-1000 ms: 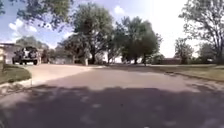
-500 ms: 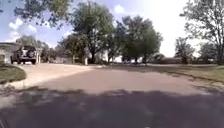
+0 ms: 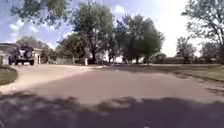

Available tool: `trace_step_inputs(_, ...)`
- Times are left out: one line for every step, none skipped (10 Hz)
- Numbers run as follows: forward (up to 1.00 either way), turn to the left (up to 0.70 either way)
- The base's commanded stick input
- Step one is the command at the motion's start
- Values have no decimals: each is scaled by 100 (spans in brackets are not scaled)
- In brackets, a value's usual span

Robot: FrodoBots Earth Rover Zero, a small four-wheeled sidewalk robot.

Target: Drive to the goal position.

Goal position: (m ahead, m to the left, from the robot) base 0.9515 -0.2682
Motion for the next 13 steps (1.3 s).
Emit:
trace_step_inputs(100,0)
trace_step_inputs(100,0)
trace_step_inputs(100,0)
trace_step_inputs(100,7)
trace_step_inputs(100,16)
trace_step_inputs(100,24)
trace_step_inputs(100,32)
trace_step_inputs(100,40)
trace_step_inputs(100,40)
trace_step_inputs(100,40)
trace_step_inputs(100,40)
trace_step_inputs(100,34)
trace_step_inputs(100,1)
